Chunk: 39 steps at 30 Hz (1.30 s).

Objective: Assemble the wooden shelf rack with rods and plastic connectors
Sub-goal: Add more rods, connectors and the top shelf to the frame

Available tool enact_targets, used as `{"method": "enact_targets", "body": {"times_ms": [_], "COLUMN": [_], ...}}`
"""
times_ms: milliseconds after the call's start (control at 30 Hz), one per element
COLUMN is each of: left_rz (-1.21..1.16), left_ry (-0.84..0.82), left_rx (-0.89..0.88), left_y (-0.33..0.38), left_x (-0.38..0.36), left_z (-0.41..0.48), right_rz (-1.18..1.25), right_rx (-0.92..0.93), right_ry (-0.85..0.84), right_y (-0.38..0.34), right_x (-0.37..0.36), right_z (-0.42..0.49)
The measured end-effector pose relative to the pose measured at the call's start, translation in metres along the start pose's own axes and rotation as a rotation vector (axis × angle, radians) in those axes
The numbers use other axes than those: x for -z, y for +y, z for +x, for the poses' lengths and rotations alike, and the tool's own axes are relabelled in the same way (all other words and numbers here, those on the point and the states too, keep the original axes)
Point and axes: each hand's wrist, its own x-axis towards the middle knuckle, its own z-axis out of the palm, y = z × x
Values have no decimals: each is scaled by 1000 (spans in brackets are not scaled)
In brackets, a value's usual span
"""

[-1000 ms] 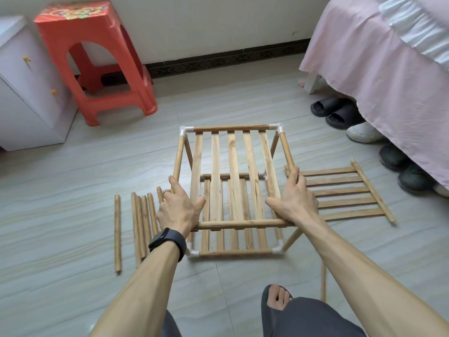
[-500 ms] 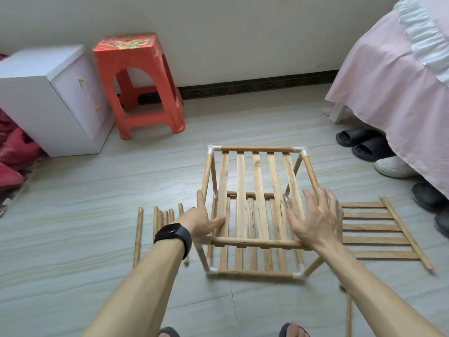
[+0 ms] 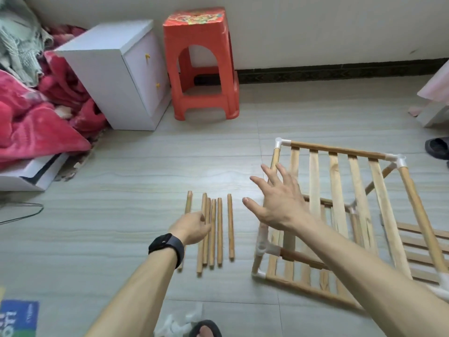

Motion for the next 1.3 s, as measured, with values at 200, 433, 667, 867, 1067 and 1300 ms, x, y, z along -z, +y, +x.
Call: {"method": "enact_targets", "body": {"times_ms": [200,433,667,867,1067,1300], "left_rz": [-75,-30,-118,-487,-466,-344], "left_ry": [-38,-34,-120,-34,228,255], "left_rx": [16,168,217,-2,-311,-505], "left_y": [21,51,39,23,41,75], "left_x": [-80,-150,-135,-45,34,37], "left_z": [32,66,62,14,-59,-128], "right_rz": [79,124,140,88,552,1017], "right_rx": [-33,-39,-42,-39,-224,-256], "right_ry": [4,34,57,-233,-397,68], "right_y": [6,5,4,1,-36,-35], "right_x": [-36,-40,-38,-14,57,114], "right_z": [-4,-5,-4,-3,-22,-86]}}
